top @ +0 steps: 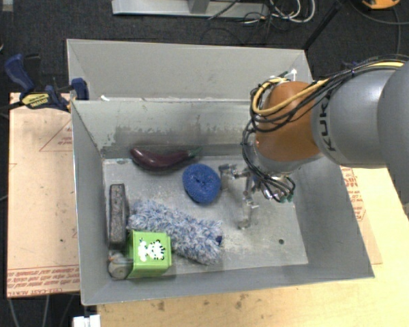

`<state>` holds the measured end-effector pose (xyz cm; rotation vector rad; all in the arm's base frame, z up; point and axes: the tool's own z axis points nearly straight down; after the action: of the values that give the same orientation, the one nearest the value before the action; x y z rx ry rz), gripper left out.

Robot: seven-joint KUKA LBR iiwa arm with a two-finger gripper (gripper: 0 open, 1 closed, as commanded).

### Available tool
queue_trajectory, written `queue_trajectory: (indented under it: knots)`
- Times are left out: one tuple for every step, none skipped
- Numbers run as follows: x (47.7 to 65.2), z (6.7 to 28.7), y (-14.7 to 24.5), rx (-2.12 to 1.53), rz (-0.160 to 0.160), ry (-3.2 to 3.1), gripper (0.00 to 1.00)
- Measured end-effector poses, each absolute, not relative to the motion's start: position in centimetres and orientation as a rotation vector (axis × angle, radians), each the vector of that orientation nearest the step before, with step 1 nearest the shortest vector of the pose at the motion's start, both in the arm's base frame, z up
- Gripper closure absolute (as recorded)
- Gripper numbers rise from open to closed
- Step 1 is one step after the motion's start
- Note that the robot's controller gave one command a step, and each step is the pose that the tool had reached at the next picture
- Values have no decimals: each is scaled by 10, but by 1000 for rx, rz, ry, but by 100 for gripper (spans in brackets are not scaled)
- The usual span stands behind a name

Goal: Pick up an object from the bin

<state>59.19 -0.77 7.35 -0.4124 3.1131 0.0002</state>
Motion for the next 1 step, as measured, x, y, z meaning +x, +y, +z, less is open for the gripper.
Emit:
queue_trajectory:
  knots:
    - [599,85,26,-796,1,3036,0]
